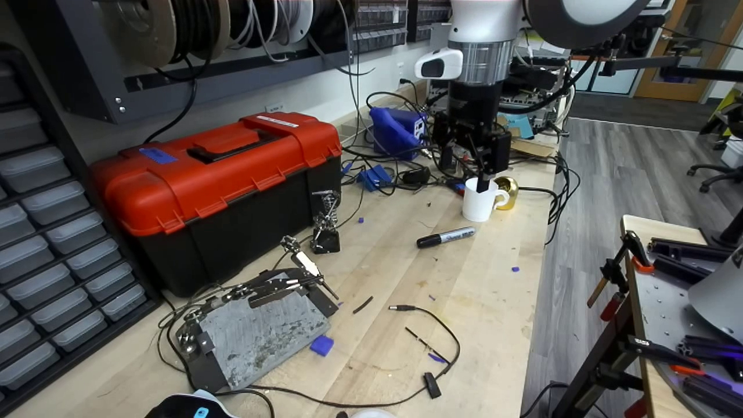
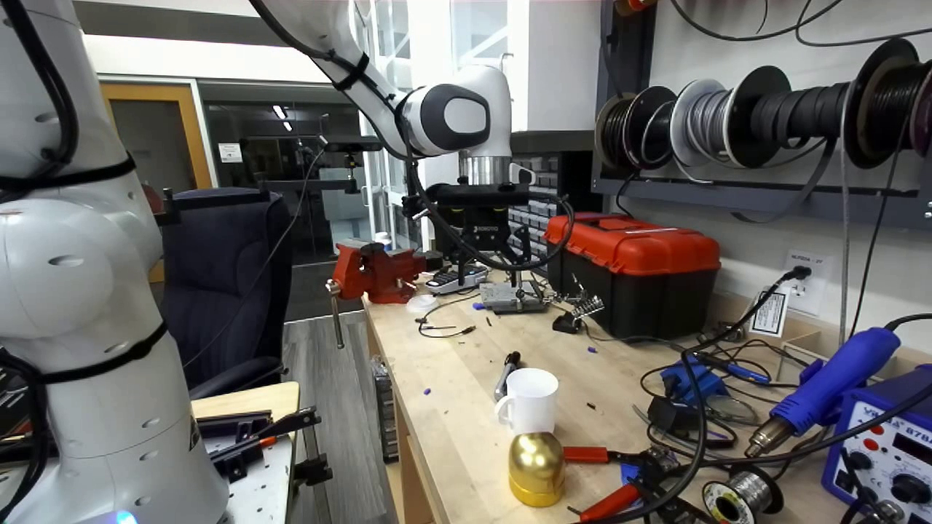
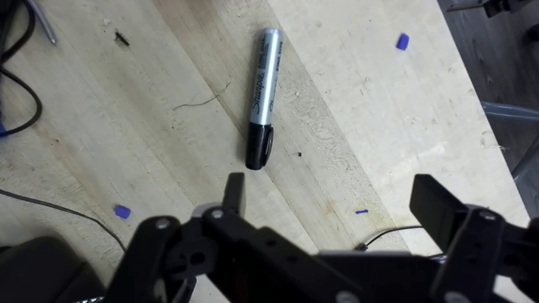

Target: Put the black marker in the white mug

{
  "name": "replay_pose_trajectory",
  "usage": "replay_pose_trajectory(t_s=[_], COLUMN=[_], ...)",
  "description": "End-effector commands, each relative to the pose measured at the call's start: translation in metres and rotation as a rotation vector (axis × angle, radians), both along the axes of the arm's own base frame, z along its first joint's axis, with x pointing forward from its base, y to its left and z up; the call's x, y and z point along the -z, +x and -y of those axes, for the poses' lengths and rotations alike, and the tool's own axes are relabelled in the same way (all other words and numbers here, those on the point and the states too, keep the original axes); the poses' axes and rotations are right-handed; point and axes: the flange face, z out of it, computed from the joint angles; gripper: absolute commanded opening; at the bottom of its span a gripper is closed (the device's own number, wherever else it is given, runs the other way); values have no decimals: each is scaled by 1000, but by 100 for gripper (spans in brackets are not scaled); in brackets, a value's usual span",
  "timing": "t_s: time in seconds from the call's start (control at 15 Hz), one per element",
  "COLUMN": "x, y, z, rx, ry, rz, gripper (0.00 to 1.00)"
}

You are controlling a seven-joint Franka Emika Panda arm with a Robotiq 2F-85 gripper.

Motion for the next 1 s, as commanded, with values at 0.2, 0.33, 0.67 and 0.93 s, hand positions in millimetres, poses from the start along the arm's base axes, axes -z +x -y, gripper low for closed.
replay_pose_trajectory(t_s=[0.2, 0.33, 0.67, 0.93], x=[21, 28, 43, 51], y=[4, 6, 15, 26], z=[1, 7, 34, 41], rx=[139, 166, 258, 256], ry=[17, -7, -88, -84], rz=[-41, -38, -38, -28], gripper=[100, 100, 100, 100])
